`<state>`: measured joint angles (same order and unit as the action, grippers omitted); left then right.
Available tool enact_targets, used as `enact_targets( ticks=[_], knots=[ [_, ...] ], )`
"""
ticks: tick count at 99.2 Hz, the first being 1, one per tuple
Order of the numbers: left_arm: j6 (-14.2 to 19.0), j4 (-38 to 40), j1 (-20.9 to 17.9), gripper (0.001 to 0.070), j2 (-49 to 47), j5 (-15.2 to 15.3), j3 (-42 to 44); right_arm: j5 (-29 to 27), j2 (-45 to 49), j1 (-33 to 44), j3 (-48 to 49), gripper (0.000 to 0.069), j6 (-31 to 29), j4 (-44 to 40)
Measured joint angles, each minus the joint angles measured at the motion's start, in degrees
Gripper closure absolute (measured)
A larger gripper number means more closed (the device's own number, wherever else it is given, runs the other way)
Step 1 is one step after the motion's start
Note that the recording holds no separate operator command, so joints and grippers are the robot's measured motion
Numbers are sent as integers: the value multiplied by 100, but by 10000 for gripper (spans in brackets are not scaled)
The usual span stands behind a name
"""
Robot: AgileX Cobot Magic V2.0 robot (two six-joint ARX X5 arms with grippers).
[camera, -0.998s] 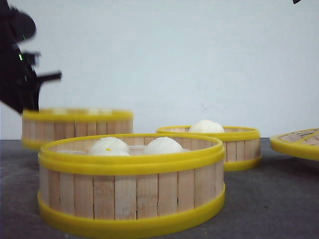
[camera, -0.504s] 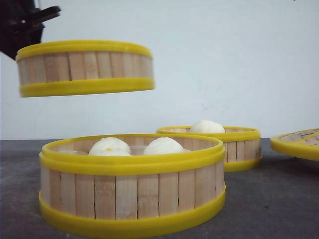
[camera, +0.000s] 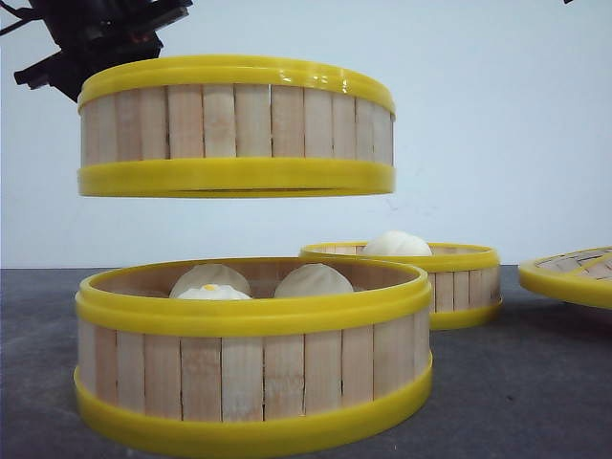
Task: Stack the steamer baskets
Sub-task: 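Grip the basket rim with the left gripper and lift it, then lower the held basket onto the nearest steamer basket and release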
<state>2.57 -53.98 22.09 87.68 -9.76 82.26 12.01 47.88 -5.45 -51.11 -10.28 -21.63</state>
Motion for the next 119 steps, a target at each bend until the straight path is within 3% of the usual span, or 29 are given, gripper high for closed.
enact_targets(
  ticks=[40, 119],
  knots=[
    [-17, 361, 354, 683, -2, 42, -835, 0, 0, 0, 0, 346, 0, 0],
    [46, 807, 407, 676, -42, 50, -1226, -2, 0, 0, 0, 346, 111, 2]
  ],
)
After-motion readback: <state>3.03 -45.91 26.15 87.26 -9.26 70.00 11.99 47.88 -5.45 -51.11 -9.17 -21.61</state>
